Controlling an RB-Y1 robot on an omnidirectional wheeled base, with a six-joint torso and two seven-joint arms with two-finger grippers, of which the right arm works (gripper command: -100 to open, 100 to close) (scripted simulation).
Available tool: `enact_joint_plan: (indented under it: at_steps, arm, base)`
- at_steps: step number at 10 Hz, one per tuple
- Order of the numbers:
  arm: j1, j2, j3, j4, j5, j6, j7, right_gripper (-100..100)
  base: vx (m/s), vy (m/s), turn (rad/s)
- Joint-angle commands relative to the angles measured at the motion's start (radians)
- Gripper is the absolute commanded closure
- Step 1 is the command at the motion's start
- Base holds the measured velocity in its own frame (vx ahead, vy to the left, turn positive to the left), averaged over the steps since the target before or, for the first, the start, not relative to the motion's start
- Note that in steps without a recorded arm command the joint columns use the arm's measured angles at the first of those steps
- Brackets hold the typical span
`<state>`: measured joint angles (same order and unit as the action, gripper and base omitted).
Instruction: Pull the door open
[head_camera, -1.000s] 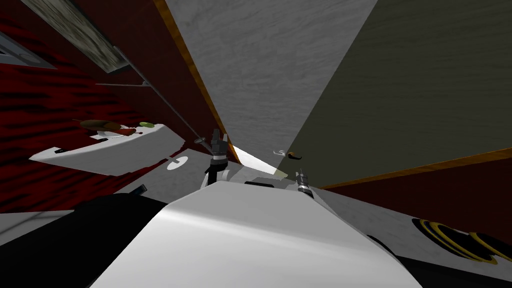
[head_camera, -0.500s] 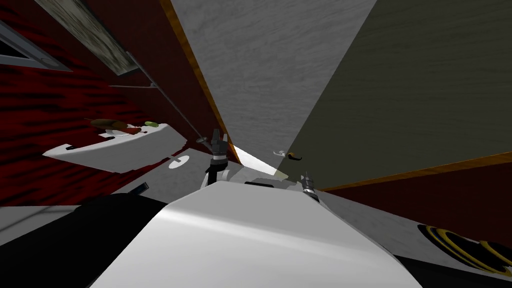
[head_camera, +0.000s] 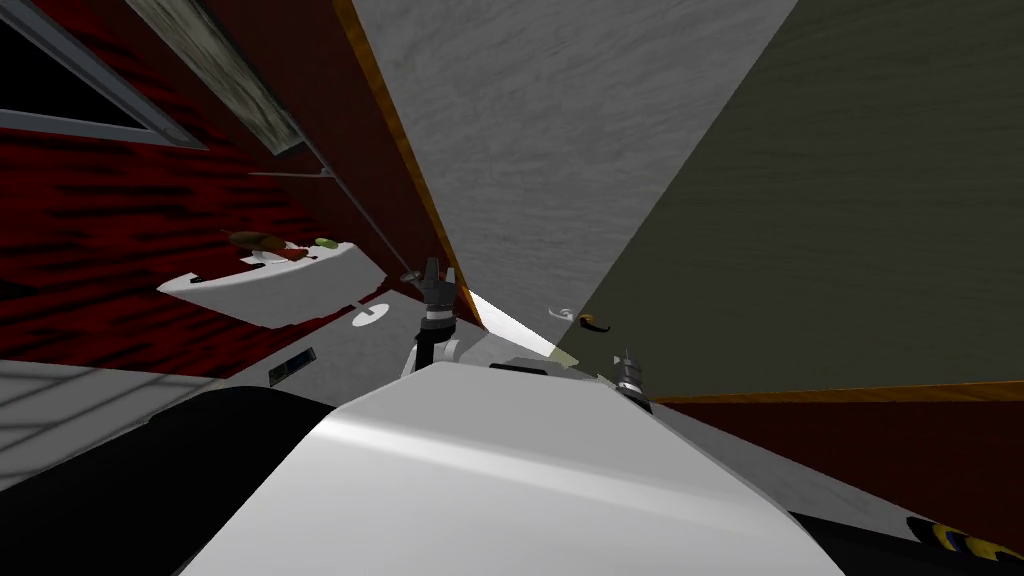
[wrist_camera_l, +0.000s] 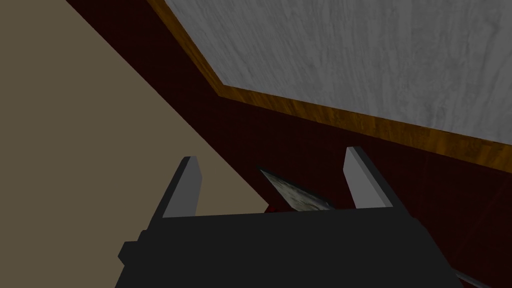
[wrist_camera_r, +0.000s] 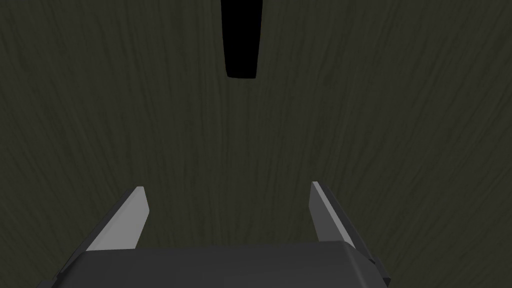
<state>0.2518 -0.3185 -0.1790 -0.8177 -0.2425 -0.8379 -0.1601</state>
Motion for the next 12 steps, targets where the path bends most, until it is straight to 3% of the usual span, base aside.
enact_joint_plan:
  at_steps: [1,3,4,5,10,11,12]
  arm:
    - [-0.013,0.010,0.002,-0.005,0.000,0.001,0.002,-100]
    - [-0.050,0.032,0.026,-0.015,0.011,-0.003,0.003,-100]
    - [-0.038,0.028,0.017,-0.031,0.007,0.013,0.008,-100]
    - [-0.038,0.028,0.017,-0.031,0.007,0.013,0.008,100]
    - [-0.038,0.028,0.017,-0.031,0.007,0.013,0.008,100]
    - [-0.014,0.014,0.006,-0.021,0.002,0.010,0.002,100]
    - [-0.014,0.014,0.006,-0.021,0.002,0.010,0.002,100]
  base:
    - [0.157,-0.086,0.138]
    - [0.210,0.019,0.226]
    - [0.097,0.034,0.049]
    - [-0.010,-0.008,-0.045]
    - [-0.018,-0.003,0.005]
    - [-0.128,-0.029,-0.012]
    - [-0.150,-0.017,-0.002]
